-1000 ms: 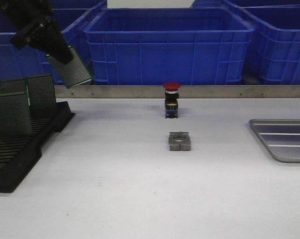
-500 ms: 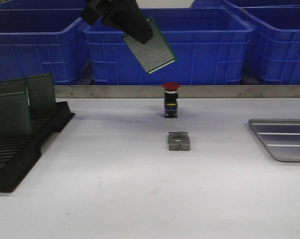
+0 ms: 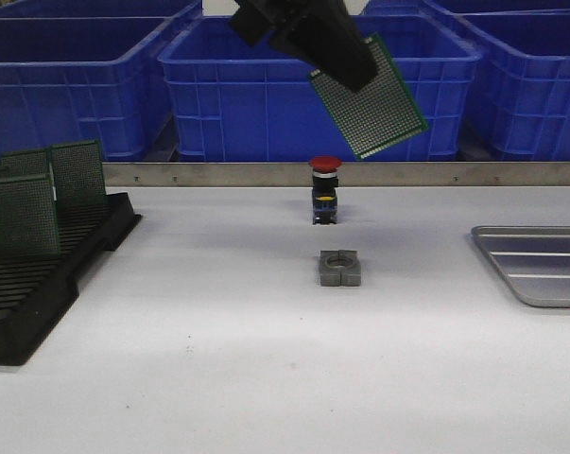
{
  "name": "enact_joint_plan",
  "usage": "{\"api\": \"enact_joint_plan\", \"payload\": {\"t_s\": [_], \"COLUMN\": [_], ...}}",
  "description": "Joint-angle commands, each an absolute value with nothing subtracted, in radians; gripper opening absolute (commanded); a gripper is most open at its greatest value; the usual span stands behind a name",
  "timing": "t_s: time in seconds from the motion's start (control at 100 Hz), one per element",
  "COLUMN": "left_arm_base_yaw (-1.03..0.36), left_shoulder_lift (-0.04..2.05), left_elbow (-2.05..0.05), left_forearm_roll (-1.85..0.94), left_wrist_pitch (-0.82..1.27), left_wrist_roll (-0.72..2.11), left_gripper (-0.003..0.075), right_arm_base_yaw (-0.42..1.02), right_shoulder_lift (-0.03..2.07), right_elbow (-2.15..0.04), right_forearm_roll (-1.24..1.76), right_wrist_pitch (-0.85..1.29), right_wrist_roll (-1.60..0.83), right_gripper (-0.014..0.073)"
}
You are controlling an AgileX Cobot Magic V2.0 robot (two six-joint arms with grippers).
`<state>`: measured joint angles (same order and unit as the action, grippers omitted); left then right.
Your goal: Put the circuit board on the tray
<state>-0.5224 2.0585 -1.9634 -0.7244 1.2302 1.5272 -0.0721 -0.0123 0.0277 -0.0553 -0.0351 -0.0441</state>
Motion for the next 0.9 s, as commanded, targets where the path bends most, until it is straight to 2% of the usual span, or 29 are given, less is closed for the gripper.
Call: {"api": "enact_joint_plan", "payload": {"t_s": [0.0,0.19,0.45,0.6,0.72,0.89], "left_arm_base_yaw": [-0.548,-0.568,-0.568,-0.568,-0.568,-0.568], "left_shoulder_lift": [1.988,1.988,1.988,1.988,1.988,1.988], "left_elbow": [-1.985,-1.985,-1.985,-1.985,-1.985,-1.985], "left_forearm_roll": [-0.798,-0.801,-0.801,-0.801,-0.801,-0.801], "left_wrist_pitch": [1.278,1.278,1.278,1.278,1.278,1.275], "left_wrist_roll": [1.511,1.511,1.511,1.511,1.511,1.526], "left_gripper": [-0.002,-0.002,-0.002,-0.002,-0.002,-0.002], "right_arm_base_yaw": [-0.076,-0.076,-0.076,-0.076,-0.076,-0.074], "right_shoulder_lift": [-0.036,-0.036,-0.036,-0.036,-0.036,0.02], "right_elbow": [0.015,0.015,0.014,0.014,0.0,-0.119], "right_forearm_roll": [-0.061,-0.061,-0.061,-0.061,-0.061,-0.062], "right_wrist_pitch": [-0.119,-0.152,-0.414,-0.468,-0.394,-0.025], "right_wrist_roll": [-0.043,-0.043,-0.043,-0.043,-0.043,-0.042], "right_gripper": [-0.0062,-0.0062,-0.0062,-0.0062,-0.0062,-0.0062]}}
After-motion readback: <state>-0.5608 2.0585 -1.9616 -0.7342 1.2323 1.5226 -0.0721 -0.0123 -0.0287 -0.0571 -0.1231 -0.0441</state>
